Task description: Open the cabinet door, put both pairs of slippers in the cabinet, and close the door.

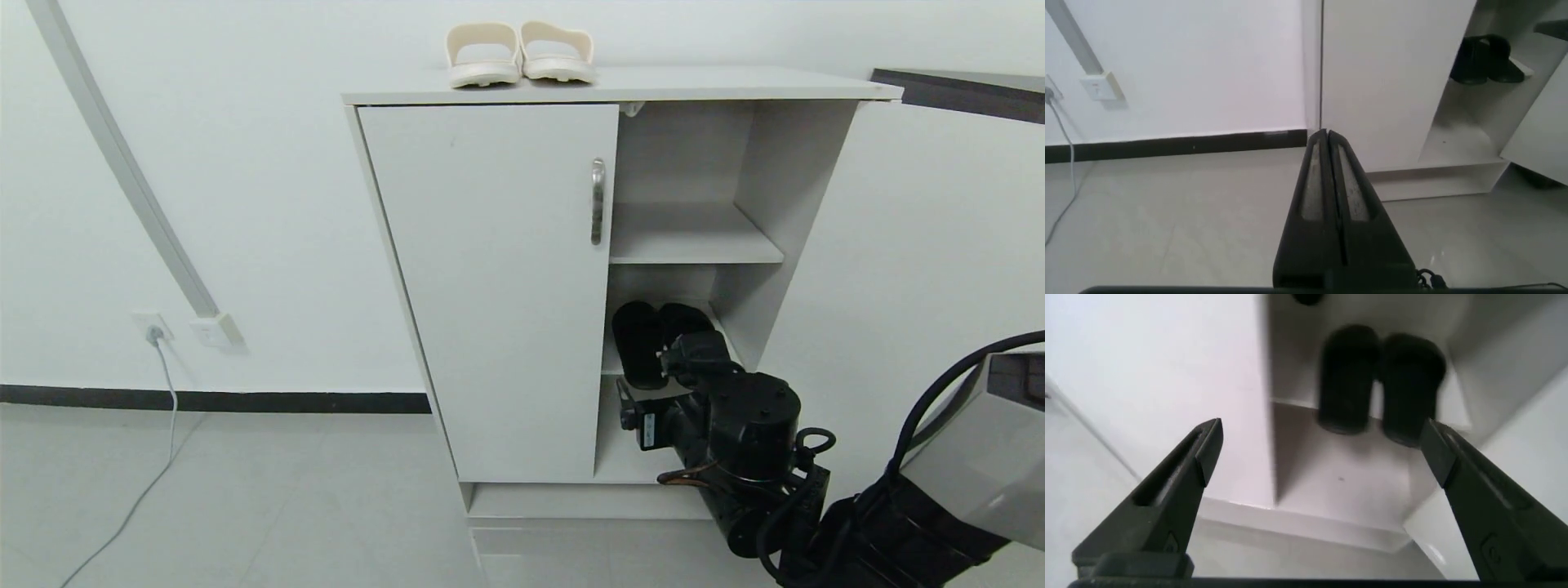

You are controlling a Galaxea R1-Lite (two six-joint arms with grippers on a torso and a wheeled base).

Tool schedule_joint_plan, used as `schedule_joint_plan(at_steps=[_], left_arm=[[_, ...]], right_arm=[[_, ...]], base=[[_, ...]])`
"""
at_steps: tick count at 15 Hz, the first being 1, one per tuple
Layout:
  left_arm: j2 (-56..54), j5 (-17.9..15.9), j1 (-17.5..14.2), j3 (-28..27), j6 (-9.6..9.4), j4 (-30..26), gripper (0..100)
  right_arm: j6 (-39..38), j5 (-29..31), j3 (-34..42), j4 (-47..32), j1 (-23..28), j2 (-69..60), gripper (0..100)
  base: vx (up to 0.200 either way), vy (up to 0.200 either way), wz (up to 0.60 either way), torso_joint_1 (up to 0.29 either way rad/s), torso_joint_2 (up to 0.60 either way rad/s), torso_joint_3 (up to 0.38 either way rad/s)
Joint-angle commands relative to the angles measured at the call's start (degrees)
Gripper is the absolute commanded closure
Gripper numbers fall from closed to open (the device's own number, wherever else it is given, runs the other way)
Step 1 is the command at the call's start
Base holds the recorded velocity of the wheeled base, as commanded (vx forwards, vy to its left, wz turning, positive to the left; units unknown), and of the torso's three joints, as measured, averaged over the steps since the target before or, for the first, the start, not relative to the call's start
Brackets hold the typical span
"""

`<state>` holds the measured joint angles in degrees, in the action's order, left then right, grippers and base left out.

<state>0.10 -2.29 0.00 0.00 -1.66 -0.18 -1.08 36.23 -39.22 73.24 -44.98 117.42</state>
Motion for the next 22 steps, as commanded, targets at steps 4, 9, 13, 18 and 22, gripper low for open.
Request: schedule_joint_plan(at_steps=[4, 9, 13, 18, 22], left_arm=[[0.08, 0.01, 0.0, 0.0, -0.01, 0.01, 100], [0.08, 0.01, 0.0, 0.0, 0.08, 0.01, 100], [0.08, 0.01, 0.0, 0.0, 0.08, 0.01, 100], [0.08, 0.01, 0.0, 0.0, 0.08, 0.01, 100], [0.08, 0.01, 0.0, 0.0, 0.08, 0.01, 100]], right_arm=[[2.49, -2.3, 2.39, 3.31, 0.51, 0.62, 0], [2.58, -2.92, 2.57, 4.72, 0.77, 1.06, 0], [2.93, -3.62, 2.83, 5.86, 0.77, 2.02, 0], [3.02, -3.62, 2.92, 5.77, 0.77, 2.29, 0], [3.02, -3.62, 3.09, 5.77, 0.77, 2.55, 0]], base=[[0.0, 0.2, 0.0, 0.001, 0.0, 0.001], [0.0, 0.0, 0.0, 0.0, 0.0, 0.0], [0.0, 0.0, 0.0, 0.0, 0.0, 0.0], [0.0, 0.0, 0.0, 0.0, 0.0, 0.0], [0.0, 0.0, 0.0, 0.001, -0.02, -0.012]])
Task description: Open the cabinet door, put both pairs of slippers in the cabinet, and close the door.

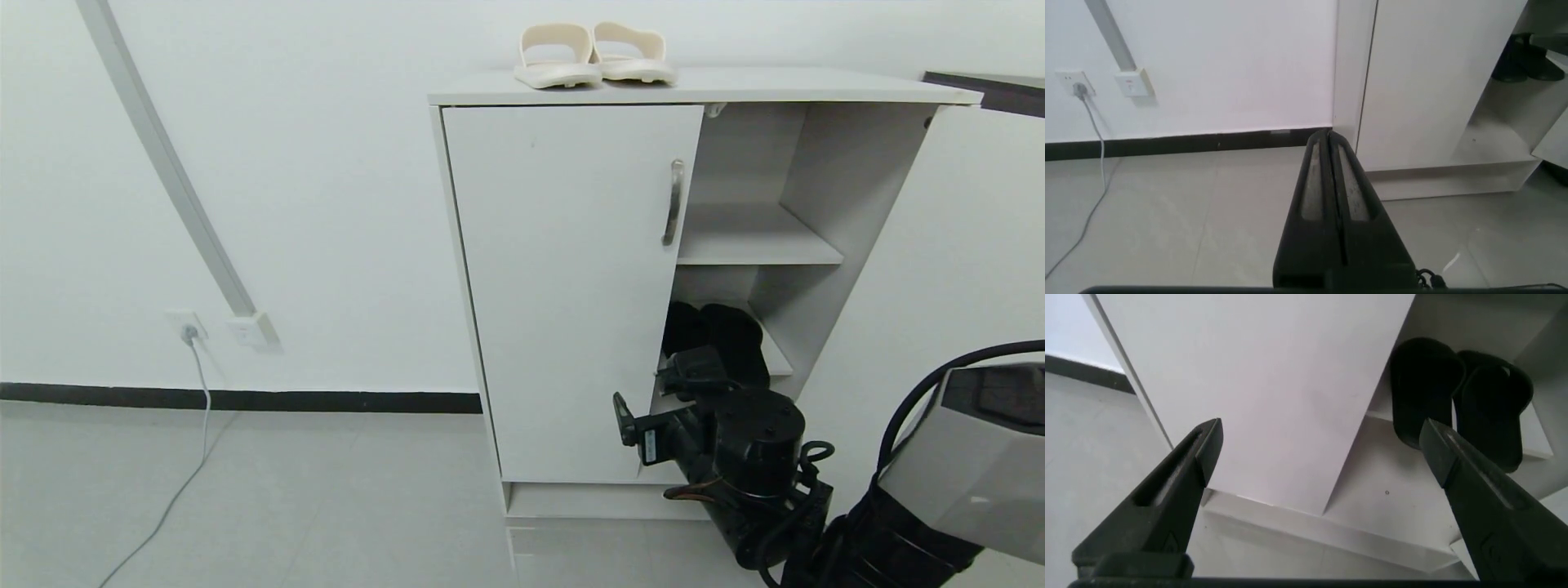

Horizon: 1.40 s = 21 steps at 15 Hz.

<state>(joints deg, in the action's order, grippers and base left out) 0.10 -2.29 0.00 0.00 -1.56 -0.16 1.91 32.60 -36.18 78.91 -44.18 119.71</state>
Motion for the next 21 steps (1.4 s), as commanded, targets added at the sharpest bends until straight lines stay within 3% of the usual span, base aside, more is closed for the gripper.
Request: schedule_joint_plan(at_steps=[1, 9, 21], left_arm=[[0.08, 0.01, 0.0, 0.0, -0.02, -0.02, 100], [0.08, 0.01, 0.0, 0.0, -0.02, -0.02, 100], [0.08, 0.01, 0.0, 0.0, -0.02, -0.02, 100]], right_arm=[[0.02, 0.01, 0.23, 0.1, -0.03, 0.35, 0], [0.02, 0.01, 0.41, 0.1, -0.12, 0.26, 0], [0.55, 0.01, 0.41, 0.19, -0.12, 0.35, 0]], base=[[0.0, 0.0, 0.0, 0.007, -0.24, -0.251], [0.0, 0.0, 0.0, 0.056, -0.41, -0.355], [0.0, 0.0, 0.0, 0.16, -0.48, -0.323]])
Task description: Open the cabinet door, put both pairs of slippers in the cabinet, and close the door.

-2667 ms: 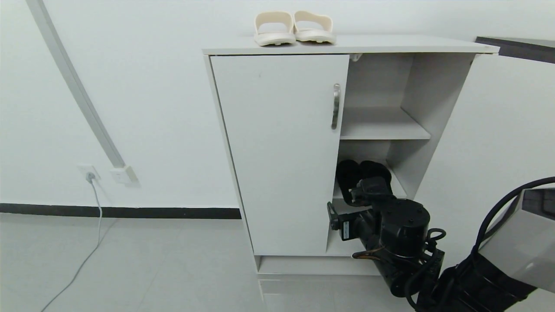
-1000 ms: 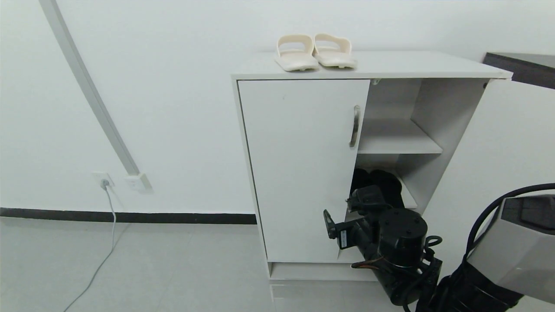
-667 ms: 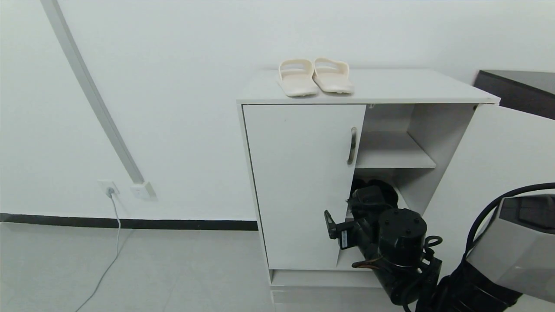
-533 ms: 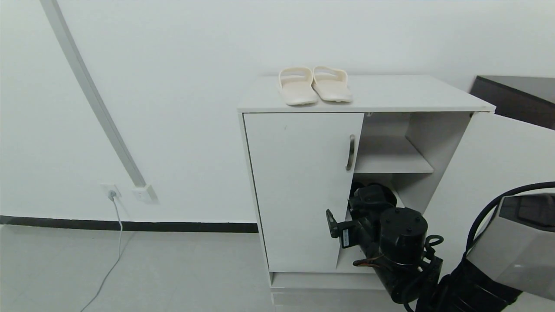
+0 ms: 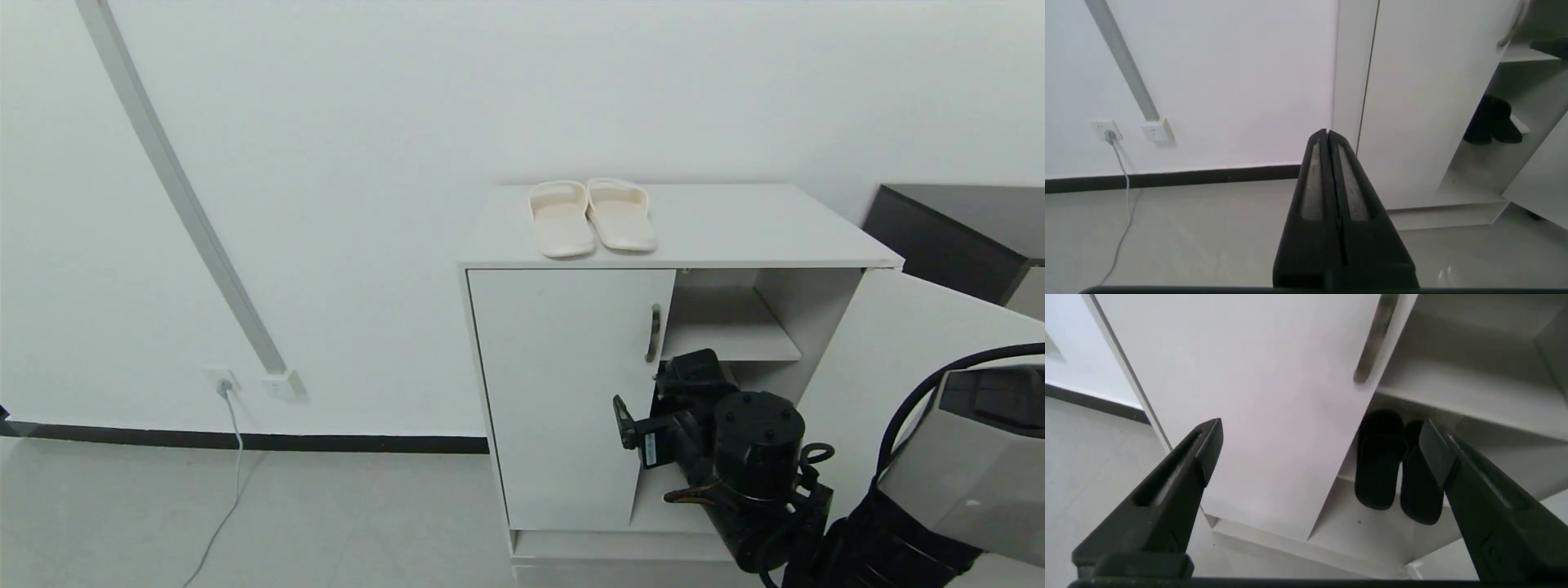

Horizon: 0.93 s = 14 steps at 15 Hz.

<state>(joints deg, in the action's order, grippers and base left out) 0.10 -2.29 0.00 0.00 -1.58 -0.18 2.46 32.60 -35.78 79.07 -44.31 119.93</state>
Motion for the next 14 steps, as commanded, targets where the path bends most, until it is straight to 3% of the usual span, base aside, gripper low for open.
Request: schedule_joint_plan(at_steps=[1, 9, 14], left_arm=[[0.08, 0.01, 0.0, 0.0, 0.0, 0.01, 100], [0.08, 0.01, 0.0, 0.0, 0.0, 0.01, 100], [0.08, 0.01, 0.0, 0.0, 0.0, 0.01, 100]], right_arm=[[0.0, 0.01, 0.01, 0.03, 0.02, 0.13, 0], [0.53, 0.01, 0.1, 1.26, 0.02, 0.13, 0], [6.68, -3.33, 3.35, 10.05, -0.51, 2.15, 0]], base=[[0.0, 0.0, 0.0, 0.193, -0.51, -0.31], [0.0, 0.0, 0.0, 0.224, -0.53, -0.305], [0.0, 0.0, 0.0, 0.044, -0.1, -0.053]])
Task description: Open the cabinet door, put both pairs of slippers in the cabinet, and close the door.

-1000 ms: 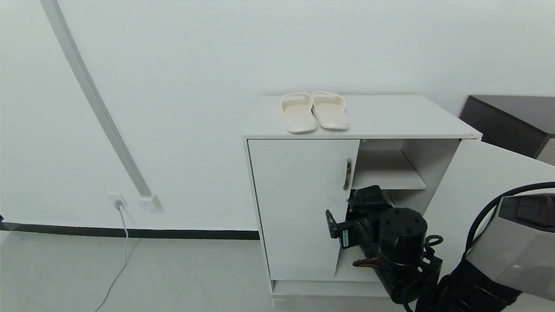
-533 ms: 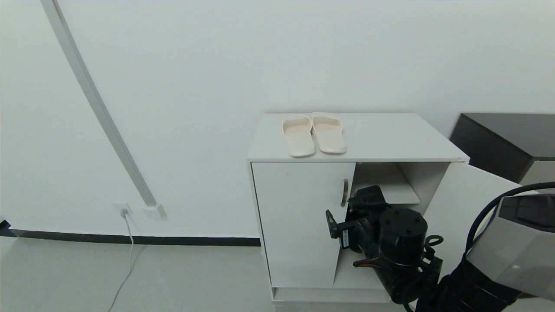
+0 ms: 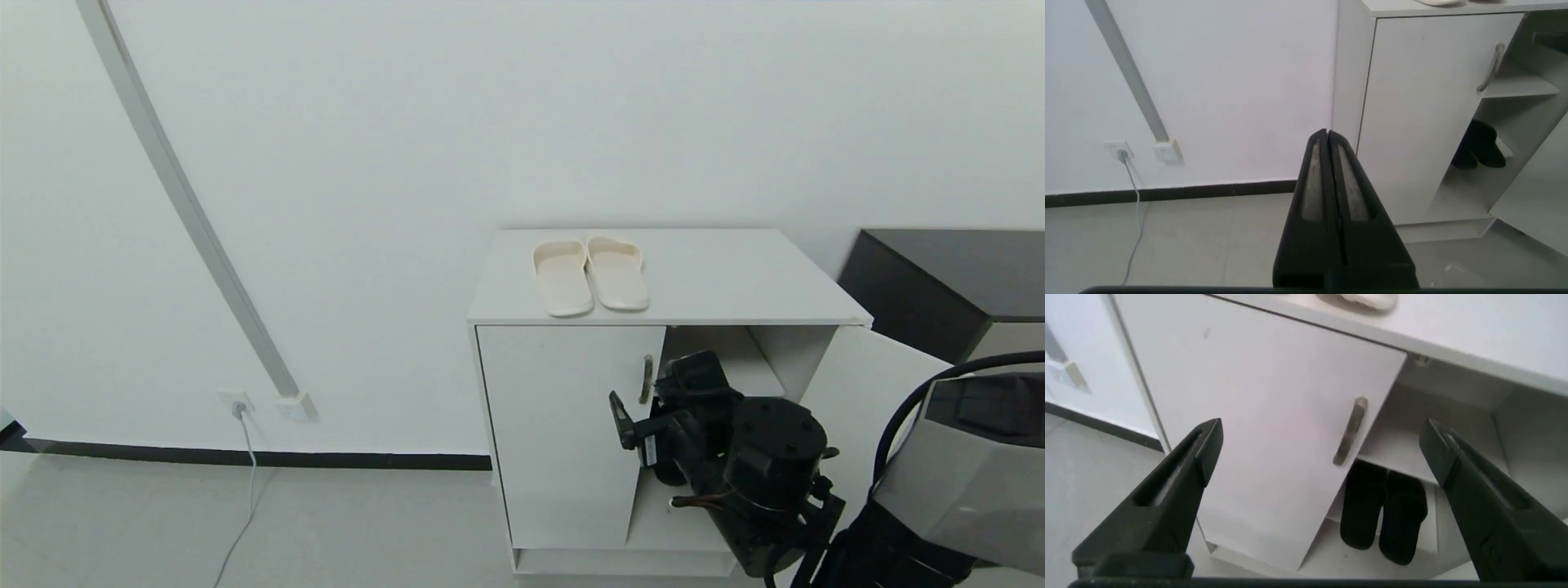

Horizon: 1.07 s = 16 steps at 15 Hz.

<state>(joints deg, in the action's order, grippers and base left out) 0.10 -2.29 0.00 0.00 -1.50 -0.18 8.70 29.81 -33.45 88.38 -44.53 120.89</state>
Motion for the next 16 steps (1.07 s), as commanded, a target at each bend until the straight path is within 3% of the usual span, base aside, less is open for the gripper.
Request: schedule_joint_plan(at_steps=[1, 4, 9, 12, 16], left_arm=[[0.08, 0.01, 0.0, 0.0, 0.09, 0.09, 100], [-0.01, 0.27, 0.0, 0.0, 0.01, 0.01, 100], [0.08, 0.27, 0.0, 0.0, 0.01, 0.09, 100], [-0.01, 0.27, 0.0, 0.0, -0.08, 0.01, 100], [-0.01, 0.27, 0.0, 0.0, -0.08, 0.01, 100]], right_arm=[[1.32, -0.01, 0.76, 1.35, -0.64, 1.45, 0], [-0.62, 0.16, -3.9, -5.15, -1.08, -1.54, 0], [-10.81, 0.16, -19.11, -29.76, -1.35, -6.72, 0], [-14.33, 0.16, -31.06, -48.3, -1.35, -10.06, 0], [-24.44, 0.08, -45.83, -74.76, -1.35, -11.29, 0]], base=[[0.0, 0.0, 0.0, 0.0, 0.0, 0.0], [0.0, 0.0, 0.0, 0.0, 0.0, 0.0], [0.0, 0.0, 0.0, 0.0, 0.0, 0.0], [0.0, 0.0, 0.0, 0.0, 0.0, 0.0], [0.0, 0.0, 0.0, 0.0, 0.0, 0.0]])
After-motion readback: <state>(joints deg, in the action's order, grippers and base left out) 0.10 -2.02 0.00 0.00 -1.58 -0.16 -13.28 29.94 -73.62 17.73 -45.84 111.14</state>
